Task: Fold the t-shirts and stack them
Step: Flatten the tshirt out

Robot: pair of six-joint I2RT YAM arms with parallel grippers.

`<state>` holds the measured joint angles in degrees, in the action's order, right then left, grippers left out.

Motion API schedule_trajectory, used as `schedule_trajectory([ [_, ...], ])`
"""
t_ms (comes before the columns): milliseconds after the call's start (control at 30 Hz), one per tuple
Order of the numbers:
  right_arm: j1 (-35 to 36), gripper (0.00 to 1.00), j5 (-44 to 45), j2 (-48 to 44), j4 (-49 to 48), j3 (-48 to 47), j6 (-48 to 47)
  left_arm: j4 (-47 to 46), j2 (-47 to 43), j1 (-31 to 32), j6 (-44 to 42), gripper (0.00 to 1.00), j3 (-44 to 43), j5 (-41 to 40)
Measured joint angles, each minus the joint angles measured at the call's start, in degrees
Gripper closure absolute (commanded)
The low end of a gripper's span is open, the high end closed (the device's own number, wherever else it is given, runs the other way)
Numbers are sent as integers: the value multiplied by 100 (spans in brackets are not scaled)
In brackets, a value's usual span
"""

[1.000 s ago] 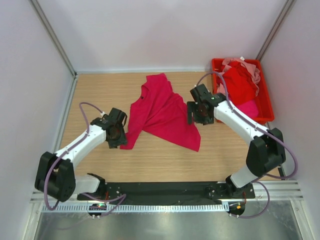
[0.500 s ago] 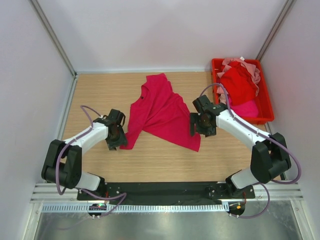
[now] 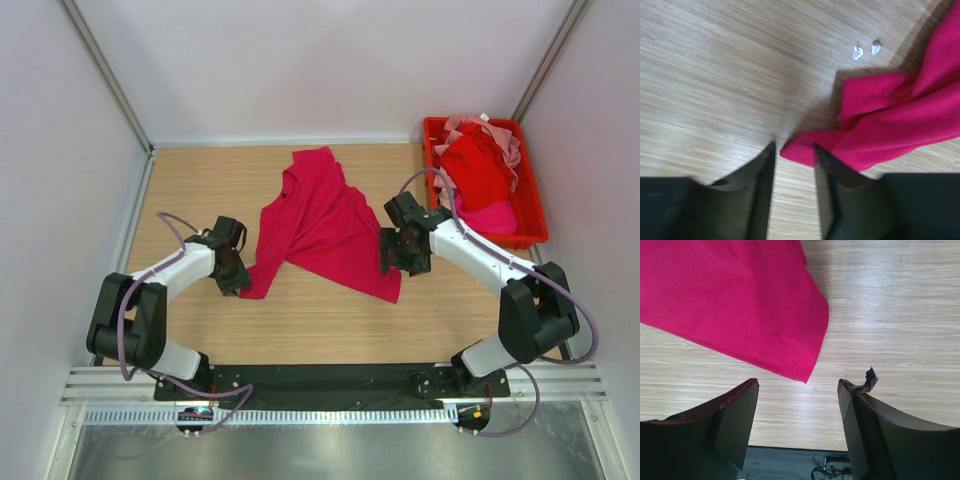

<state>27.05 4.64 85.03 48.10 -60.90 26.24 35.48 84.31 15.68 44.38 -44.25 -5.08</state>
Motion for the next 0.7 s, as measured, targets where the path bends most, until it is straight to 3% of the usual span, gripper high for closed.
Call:
schedule_trajectory([
  [133, -2, 33, -39, 286, 37, 11, 11, -120, 20, -7, 68, 78, 2, 136],
  [267, -68, 46, -149, 490, 35, 181, 61, -238, 24, -7, 131, 87, 28, 282],
  [367, -105, 47, -232, 501, 15, 356, 94, -308, 24, -7, 168, 93, 52, 417],
  [400, -114, 47, -256, 501, 0, 420, 101, -323, 24, -7, 173, 100, 59, 461],
  [700, -129, 47, -595, 750, -363, 761, 240, -225, -83, -7, 138, 100, 72, 468],
])
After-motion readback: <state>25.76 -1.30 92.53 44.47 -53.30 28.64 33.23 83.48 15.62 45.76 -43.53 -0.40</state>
